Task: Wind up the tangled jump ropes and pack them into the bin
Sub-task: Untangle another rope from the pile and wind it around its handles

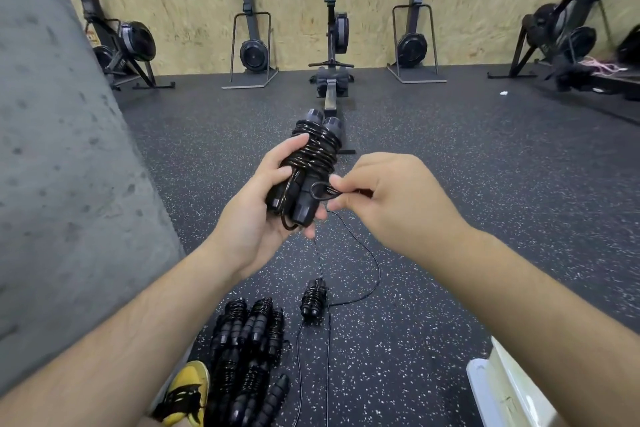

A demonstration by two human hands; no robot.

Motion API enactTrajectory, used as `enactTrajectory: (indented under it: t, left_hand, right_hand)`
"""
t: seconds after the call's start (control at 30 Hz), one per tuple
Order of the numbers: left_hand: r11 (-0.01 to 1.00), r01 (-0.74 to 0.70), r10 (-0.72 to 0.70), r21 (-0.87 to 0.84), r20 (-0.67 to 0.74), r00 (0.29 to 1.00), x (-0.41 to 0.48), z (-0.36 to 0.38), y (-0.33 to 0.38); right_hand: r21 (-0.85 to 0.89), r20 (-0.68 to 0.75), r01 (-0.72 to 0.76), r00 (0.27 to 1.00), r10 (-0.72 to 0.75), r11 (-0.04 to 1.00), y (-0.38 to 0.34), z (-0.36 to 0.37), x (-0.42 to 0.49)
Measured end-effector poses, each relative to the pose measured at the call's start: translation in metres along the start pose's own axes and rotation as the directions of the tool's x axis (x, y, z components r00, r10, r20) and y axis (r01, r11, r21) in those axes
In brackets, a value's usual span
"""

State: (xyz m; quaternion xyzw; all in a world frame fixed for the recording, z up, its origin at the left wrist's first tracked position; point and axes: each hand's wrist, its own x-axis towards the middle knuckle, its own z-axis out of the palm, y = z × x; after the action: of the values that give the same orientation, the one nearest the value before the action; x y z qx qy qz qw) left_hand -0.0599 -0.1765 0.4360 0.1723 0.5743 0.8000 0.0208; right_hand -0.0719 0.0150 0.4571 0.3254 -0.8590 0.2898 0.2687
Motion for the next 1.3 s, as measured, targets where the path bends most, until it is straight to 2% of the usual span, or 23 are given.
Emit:
enactTrajectory:
  t: [0.13, 0.37, 0.63, 0.83, 1.0, 1.07, 1.13, 1.23, 1.3]
  left_hand:
    - [1.000, -0.006, 0.006, -0.009, 0.008, 1.000, 0.001, 0.000, -0.002]
    - [1.000, 0.006, -0.006, 0.009, 0.027, 1.000, -0.001, 0.004, -0.005]
    - [0.999, -0.016, 0.018, -0.041, 0.043, 0.999, -0.003, 0.005, -0.002]
    - [0.999, -0.008, 0.007, 0.037, 0.028, 1.000, -0.006, 0.006, -0.009]
    - [0.999, 0.006, -0.006, 0.034, -0.015, 1.000, -0.004, 0.012, -0.012]
    - [1.000, -0.001, 0.002, 0.012, -0.050, 0.999, -0.004, 0.012, -0.011]
    - [1.000, -0.012, 0.011, -0.009, -0.104, 0.995, -0.002, 0.011, -0.007]
    - [1.000, -0.024, 0.024, 0.005, -0.137, 0.990, -0.001, 0.009, -0.003]
    - [0.999, -0.032, 0.033, 0.009, -0.137, 0.990, -0.001, 0.009, -0.001]
  right_hand:
    - [-0.034, 0.054, 0.031, 0.998, -0.029, 0.999, -0.006, -0.001, 0.000]
    - [0.107, 0.003, -0.086, 0.996, 0.087, 0.990, -0.013, 0.006, -0.003]
    - [0.242, -0.040, -0.141, 0.987, 0.155, 0.960, -0.019, 0.012, -0.005]
    - [0.289, -0.014, -0.234, 0.968, 0.249, 0.928, -0.024, 0.012, -0.006]
    - [0.466, 0.028, -0.350, 0.924, 0.382, 0.813, -0.033, 0.016, -0.007]
    - [0.441, 0.007, -0.320, 0.935, 0.353, 0.838, -0.034, 0.018, -0.006]
    - [0.367, 0.009, -0.242, 0.967, 0.256, 0.898, -0.035, 0.019, -0.006]
    - [0.321, 0.047, -0.147, 0.989, 0.140, 0.935, -0.031, 0.021, -0.008]
    - [0.232, -0.013, -0.068, 0.997, 0.073, 0.970, -0.027, 0.023, -0.010]
